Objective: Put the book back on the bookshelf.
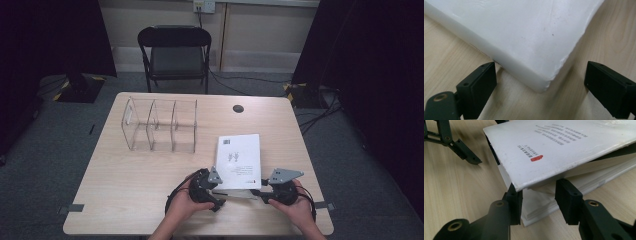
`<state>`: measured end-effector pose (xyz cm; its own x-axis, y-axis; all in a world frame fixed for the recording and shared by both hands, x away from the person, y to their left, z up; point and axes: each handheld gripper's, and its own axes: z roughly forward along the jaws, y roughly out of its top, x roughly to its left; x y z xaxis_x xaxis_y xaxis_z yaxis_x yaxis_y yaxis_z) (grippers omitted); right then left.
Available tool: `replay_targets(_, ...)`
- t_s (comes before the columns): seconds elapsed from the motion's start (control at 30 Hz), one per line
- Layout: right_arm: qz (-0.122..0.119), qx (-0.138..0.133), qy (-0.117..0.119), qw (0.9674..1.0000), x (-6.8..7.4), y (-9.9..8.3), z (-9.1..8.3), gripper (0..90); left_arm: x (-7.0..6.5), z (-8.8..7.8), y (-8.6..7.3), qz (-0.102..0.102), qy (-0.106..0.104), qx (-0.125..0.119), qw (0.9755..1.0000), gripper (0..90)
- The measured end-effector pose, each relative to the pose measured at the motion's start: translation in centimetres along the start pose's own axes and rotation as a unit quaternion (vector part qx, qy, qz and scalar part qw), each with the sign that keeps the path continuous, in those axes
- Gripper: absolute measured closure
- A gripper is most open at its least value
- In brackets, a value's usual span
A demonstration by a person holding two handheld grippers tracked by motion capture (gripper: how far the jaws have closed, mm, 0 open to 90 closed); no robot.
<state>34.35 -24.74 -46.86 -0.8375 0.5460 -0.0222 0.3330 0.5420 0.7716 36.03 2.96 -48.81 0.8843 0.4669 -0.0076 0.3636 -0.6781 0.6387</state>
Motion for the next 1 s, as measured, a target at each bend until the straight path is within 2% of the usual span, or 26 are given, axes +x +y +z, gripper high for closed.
replay_targets(0.1, 0.001, -0.003, 0.002, 1.0, -0.1, 0.0, 0.0, 58.9, 0.1, -0.2, 0.1, -0.003, 0.005, 0.002, 1.0, 17.0)
replay_targets(0.17, 0.001, -0.003, 0.003, 1.0, -0.1, 0.0, 0.0, 58.9, 0.3, -0.5, 0.2, -0.008, 0.004, -0.006, 0.9999, 16.4)
replay_targets(0.2, 0.005, -0.005, 0.006, 1.0, -0.2, 0.0, 0.0, 59.0, 0.5, -0.9, 0.3, 0.0, -0.002, -0.013, 0.9999, 16.4)
replay_targets(0.3, 0.008, -0.005, 0.006, 0.9999, -0.2, 0.0, 0.0, 58.9, 0.4, -1.6, 0.8, 0.011, -0.001, -0.018, 0.9998, 16.2)
replay_targets(0.5, 0.011, -0.009, 0.007, 0.9999, -0.2, 0.1, -0.1, 58.9, 0.1, -1.9, 1.9, 0.014, -0.002, -0.019, 0.9997, 16.0)
replay_targets(0.53, 0.012, -0.007, 0.007, 0.9999, -0.2, 0.1, -0.1, 58.9, -0.1, -1.7, 2.3, 0.025, 0.007, -0.013, 0.9996, 15.5)
replay_targets(0.6, 0.012, -0.007, 0.007, 0.9999, -0.2, 0.1, -0.1, 58.9, -0.2, -1.6, 2.6, 0.033, 0.015, -0.009, 0.9993, 15.2)
replay_targets(0.83, 0.014, -0.006, 0.007, 0.9999, -0.2, 0.2, -0.1, 58.8, -0.6, -1.2, 4.0, 0.047, 0.019, -0.011, 0.9987, 12.9)
replay_targets(0.9, 0.013, -0.005, 0.008, 0.9999, -0.2, 0.3, -0.1, 58.7, -1.2, -0.6, 4.8, 0.067, 0.025, -0.003, 0.9974, 9.5)
replay_targets(1.0, 0.012, -0.004, 0.007, 0.9999, -0.2, 0.4, -0.1, 58.8, -1.6, 0.1, 5.6, 0.084, 0.038, 0.001, 0.9957, 4.4)
